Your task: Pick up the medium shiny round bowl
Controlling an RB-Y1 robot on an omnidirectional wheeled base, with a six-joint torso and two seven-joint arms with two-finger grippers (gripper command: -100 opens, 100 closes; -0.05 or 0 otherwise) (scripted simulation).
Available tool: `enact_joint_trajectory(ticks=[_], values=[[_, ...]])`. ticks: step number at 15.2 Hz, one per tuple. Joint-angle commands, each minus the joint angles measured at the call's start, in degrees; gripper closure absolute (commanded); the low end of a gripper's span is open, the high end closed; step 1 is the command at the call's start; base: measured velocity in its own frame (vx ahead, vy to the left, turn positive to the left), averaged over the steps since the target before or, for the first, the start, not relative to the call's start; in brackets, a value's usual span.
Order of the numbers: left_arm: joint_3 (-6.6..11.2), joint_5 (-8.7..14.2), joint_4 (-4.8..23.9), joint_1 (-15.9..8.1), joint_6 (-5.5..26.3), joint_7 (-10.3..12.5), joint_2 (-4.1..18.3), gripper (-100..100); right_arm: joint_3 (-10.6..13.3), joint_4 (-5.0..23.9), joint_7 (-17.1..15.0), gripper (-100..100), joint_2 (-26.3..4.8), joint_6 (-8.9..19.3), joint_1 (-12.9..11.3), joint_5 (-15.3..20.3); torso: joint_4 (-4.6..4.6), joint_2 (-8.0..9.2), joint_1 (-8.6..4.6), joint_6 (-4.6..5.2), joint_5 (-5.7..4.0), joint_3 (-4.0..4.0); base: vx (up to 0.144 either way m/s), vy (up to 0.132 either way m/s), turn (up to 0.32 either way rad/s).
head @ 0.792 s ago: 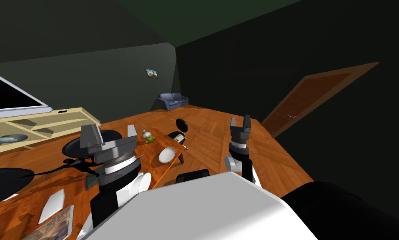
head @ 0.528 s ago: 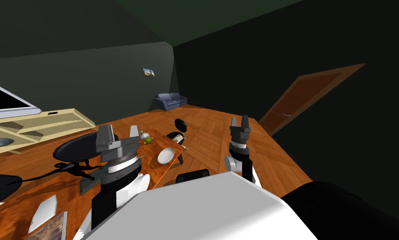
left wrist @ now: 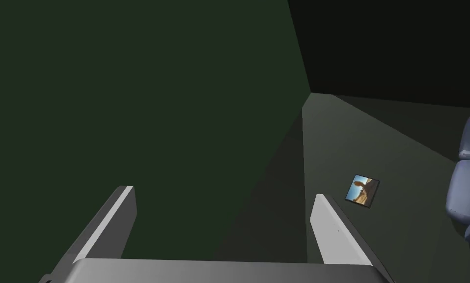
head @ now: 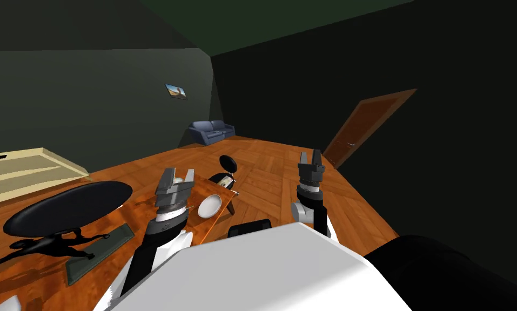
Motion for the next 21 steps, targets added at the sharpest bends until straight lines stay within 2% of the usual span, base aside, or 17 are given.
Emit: enact_joint_trajectory(ticks=[1,3,4,5,6,7,8,9,10,11,12,14,17,18,19,20,21], values=[[-0.54,0.3,1.6,0.6,-0.3,0.6,1.7,-100,0.0,0.0,0.0,0,0.0,0.0,0.0,0.0,0.0,0.0,0.0,0.0,0.0,0.0,0.0,0.022,-0.18],[-2.18,0.8,5.1,1.4,-0.4,1.8,4.7,-100,0.0,0.0,0.0,0,0.0,0.0,0.0,0.0,-0.01,-0.02,0.0,-0.01,0.0,-0.01,0.004,0.024,-0.304],[-2.18,0.8,6.0,1.4,-0.4,1.8,4.9,-100,0.0,0.0,0.0,0,0.0,0.0,0.0,0.0,-0.01,-0.03,0.01,0.03,0.0,-0.02,0.004,0.029,-0.293],[-3.09,1.1,8.0,1.9,-0.3,2.6,6.4,-100,0.0,0.0,0.0,0,0.0,0.0,0.0,0.0,-0.01,-0.05,0.02,0.0,0.0,-0.03,0.005,0.026,-0.252],[-3.09,1.1,8.5,1.9,-0.3,2.6,6.4,-100,0.0,0.0,0.0,0,0.0,0.0,0.0,0.0,-0.01,-0.05,0.03,0.0,0.01,-0.03,0.005,0.017,-0.169],[-4.04,1.4,10.4,2.4,-0.2,3.3,7.8,-100,0.0,0.0,0.0,0,0.0,0.0,0.0,0.0,-0.01,-0.05,0.0,-0.03,0.0,-0.03,-0.013,-0.027,-0.074],[-4.04,1.4,11.1,2.4,-0.2,3.3,7.8,-100,0.0,0.0,0.0,0,0.0,0.0,0.0,0.0,-0.01,-0.01,-0.11,-0.04,-0.02,-0.01,-0.015,-0.031,-0.118],[-5.03,1.7,12.4,2.9,-0.1,4.2,9.2,-100,0.0,0.0,0.0,0,0.0,0.0,0.0,0.0,0.0,0.01,-0.18,-0.03,-0.04,0.0,-0.015,-0.043,-0.183],[-5.03,1.7,13.7,2.9,-0.1,4.2,9.2,-100,0.0,0.0,0.0,0,0.0,0.0,0.0,0.0,0.0,0.02,-0.24,-0.01,-0.05,0.01,-0.008,-0.034,-0.17],[-5.03,1.7,13.8,2.9,-0.1,4.2,9.2,-100,0.0,0.0,0.0,0,0.0,0.0,0.0,0.0,0.0,0.0,-0.25,-0.02,-0.06,0.0,0.007,-0.016,-0.117],[-6.06,2.0,15.7,3.5,0.1,5.0,10.5,-100,0.0,0.0,0.0,0,0.0,0.0,0.0,0.0,0.0,-0.03,-0.21,-0.03,-0.05,-0.02,0.011,-0.018,-0.159],[-6.06,2.0,16.7,3.5,0.1,5.0,10.5,-100,0.0,0.0,0.0,0,0.0,0.0,0.0,0.0,-0.01,-0.07,-0.16,-0.02,-0.04,-0.04,0.02,0.001,-0.161],[-8.19,2.7,21.4,4.7,0.7,6.9,13.0,-100,0.0,0.0,0.0,0,0.0,0.0,0.0,0.0,-0.03,-0.14,0.15,0.0,0.02,-0.08,0.031,0.073,-0.387],[-8.19,2.7,22.8,4.7,0.7,6.9,13.0,-100,0.0,0.0,0.0,0,0.0,0.0,0.0,0.0,-0.03,-0.16,0.24,0.01,0.04,-0.09,0.032,0.08,-0.275],[-8.19,2.7,22.8,4.7,0.7,6.9,13.0,-100,0.0,0.0,0.0,0,0.0,0.0,0.0,0.0,-0.03,-0.17,0.25,-0.02,0.05,-0.09,0.019,0.058,-0.048],[-9.28,3.1,24.7,5.3,1.1,7.9,14.2,-100,0.0,0.0,0.0,0,0.0,0.0,0.0,0.0,-0.03,-0.15,0.2,-0.06,0.04,-0.09,0.017,0.031,-0.149],[-9.28,3.1,26.0,5.3,1.1,7.9,14.2,-100,0.0,0.0,0.0,0,0.0,0.0,0.0,0.0,-0.03,-0.14,0.12,-0.02,0.03,-0.08,0.016,0.015,-0.222]])
